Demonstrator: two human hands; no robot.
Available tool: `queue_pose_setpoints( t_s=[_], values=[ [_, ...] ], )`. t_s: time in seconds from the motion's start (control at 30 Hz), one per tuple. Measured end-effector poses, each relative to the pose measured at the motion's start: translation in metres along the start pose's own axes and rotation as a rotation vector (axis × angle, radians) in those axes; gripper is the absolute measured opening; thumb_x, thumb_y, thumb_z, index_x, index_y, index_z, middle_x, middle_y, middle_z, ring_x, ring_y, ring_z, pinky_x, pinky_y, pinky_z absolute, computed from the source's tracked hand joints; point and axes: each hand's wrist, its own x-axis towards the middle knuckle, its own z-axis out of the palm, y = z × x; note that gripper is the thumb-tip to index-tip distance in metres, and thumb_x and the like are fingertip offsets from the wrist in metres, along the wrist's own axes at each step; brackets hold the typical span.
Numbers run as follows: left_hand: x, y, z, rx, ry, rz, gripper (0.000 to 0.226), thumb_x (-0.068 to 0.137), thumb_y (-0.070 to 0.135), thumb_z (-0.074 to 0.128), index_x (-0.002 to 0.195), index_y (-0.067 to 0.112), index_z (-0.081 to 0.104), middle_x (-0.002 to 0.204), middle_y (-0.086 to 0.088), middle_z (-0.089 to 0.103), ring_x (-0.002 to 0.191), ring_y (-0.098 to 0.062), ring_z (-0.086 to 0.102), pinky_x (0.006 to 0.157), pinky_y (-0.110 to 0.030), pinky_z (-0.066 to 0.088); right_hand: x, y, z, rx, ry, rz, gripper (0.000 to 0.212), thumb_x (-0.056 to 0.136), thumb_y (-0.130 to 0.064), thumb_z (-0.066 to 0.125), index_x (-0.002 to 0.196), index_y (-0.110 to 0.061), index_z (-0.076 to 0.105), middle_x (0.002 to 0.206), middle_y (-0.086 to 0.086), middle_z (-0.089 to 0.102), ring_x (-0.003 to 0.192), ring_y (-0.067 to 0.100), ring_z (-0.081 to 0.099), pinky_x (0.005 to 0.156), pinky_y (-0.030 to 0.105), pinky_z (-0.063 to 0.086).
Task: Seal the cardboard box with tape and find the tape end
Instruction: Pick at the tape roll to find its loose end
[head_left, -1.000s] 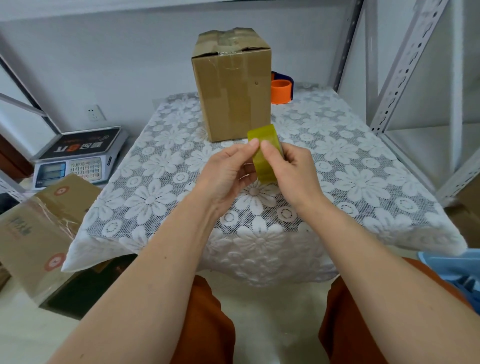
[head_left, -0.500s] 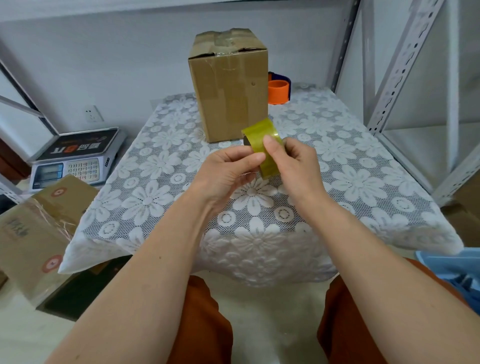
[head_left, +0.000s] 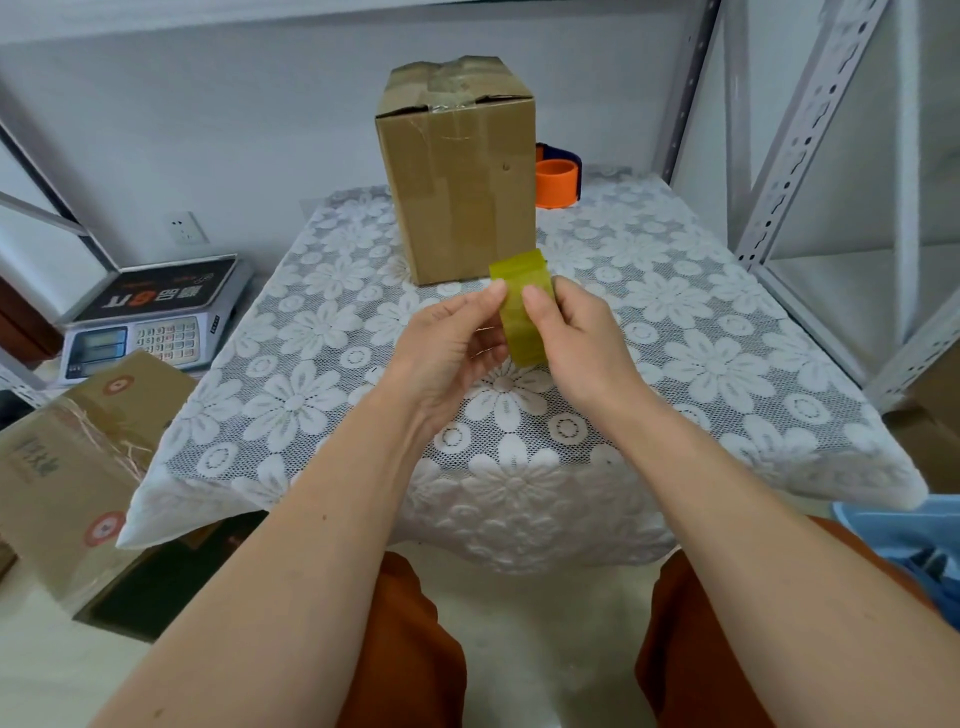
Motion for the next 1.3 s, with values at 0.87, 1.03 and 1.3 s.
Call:
queue_pose_setpoints(
  t_s=[0.87, 1.03, 1.3],
  values=[
    [0.0039, 0.0021, -0.0066, -0.163, 0.046, -0.03, 0.008, 0.089, 0.018, 0.062, 0.09, 0.01, 0.064, 0.076, -0.003, 0.071, 0.072, -0.012, 0.065, 0.069, -0.022, 0.055, -0.0044, -0.0017, -0.0008, 0.031, -0.071, -0.101, 0.016, 0.089, -0.015, 0.061, 0.077, -0.022, 0.055, 0.066, -0.01, 0.052, 0.055, -0.004, 0.047, 0.054, 0.012, 0.04],
    [0.0042, -0.0026, -0.0027, 0.031, 0.126, 0.06, 0.042, 0.079, 0.025, 0.075, 0.116, 0.013, 0.058, 0.113, -0.006, 0.065, 0.099, -0.018, 0.064, 0.086, -0.033, 0.054, -0.0027, -0.0005, 0.0006, 0.017, 0.002, -0.088, 0.027, 0.096, -0.023, 0.051, 0.069, -0.025, 0.048, 0.061, -0.013, 0.044, 0.052, -0.003, 0.041, 0.051, 0.012, 0.033],
    [0.0009, -0.0019, -0.0051, 0.186, -0.078, 0.098, 0.068, 0.068, 0.023, 0.081, 0.128, 0.029, 0.052, 0.131, -0.005, 0.058, 0.113, -0.024, 0.062, 0.1, -0.057, 0.044, -0.0033, 0.0, -0.0013, 0.092, 0.009, -0.062, 0.03, 0.102, -0.026, 0.038, 0.082, -0.014, 0.056, 0.07, -0.008, 0.051, 0.058, -0.003, 0.044, 0.057, 0.014, 0.037]
  ],
)
